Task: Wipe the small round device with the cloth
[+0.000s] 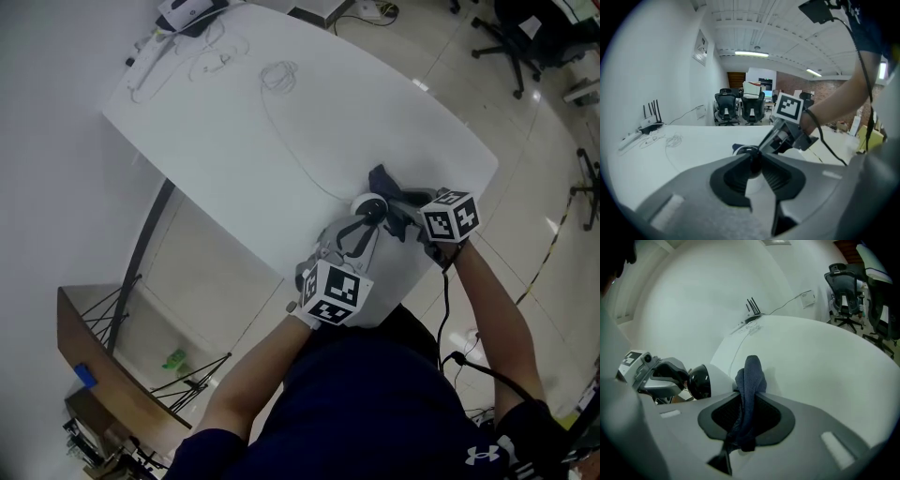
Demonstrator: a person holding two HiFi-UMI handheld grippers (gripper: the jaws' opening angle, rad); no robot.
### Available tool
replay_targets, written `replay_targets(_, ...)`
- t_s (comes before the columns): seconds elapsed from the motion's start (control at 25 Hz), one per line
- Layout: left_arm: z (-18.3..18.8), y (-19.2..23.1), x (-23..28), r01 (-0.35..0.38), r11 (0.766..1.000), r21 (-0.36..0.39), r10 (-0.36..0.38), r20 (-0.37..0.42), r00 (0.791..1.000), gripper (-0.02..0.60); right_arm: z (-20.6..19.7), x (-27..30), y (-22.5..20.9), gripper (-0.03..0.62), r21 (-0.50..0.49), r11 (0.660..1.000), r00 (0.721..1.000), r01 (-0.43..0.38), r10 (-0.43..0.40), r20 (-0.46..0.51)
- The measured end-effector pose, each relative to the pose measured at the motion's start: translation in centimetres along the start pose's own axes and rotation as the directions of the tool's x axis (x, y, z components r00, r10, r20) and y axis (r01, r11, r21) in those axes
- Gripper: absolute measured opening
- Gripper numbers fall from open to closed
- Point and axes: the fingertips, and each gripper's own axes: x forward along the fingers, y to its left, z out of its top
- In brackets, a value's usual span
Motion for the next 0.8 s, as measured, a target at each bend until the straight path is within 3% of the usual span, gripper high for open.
replay_targets(0.2,0.7,-0.2,-0.5,-0.006,1.000,-0.009,0.007,0.046,0.999,0.072,3.2,-3.6,2.2,0.087,-0.028,1.000,0.993,-0.006,0.010,0.115)
replay_targets(0.36,1.5,-0.3,-0.5,0.009,1.000,0.003,-0.009,0.072,0.997,0.072,6.3,-6.5,5.9,0.087,-0.194,0.981,0.984,-0.023,0.057,0.171)
replay_targets(0.44,1.5,-0.3,-0.3,0.018,1.000,0.004,-0.018,0.071,0.997,0.072,7.0,-7.3,8.0,0.087,-0.335,0.942,0.984,-0.028,0.085,0.154)
replay_targets(0.6,1.0,-0.2,0.2,0.021,1.000,0.002,-0.021,0.056,0.998,0.072,5.8,-6.3,10.5,0.087,-0.585,0.810,0.996,-0.020,0.064,0.054)
replay_targets(0.72,0.9,-0.5,0.2,0.018,1.000,-0.002,-0.018,0.051,0.999,0.072,4.3,-5.2,11.2,0.087,-0.666,0.745,0.999,-0.036,0.049,0.000)
replay_targets(0.8,0.9,-0.6,0.1,0.017,1.000,-0.006,-0.017,0.051,0.999,0.072,3.9,-4.8,11.0,0.087,-0.683,0.729,0.999,-0.039,0.047,-0.008)
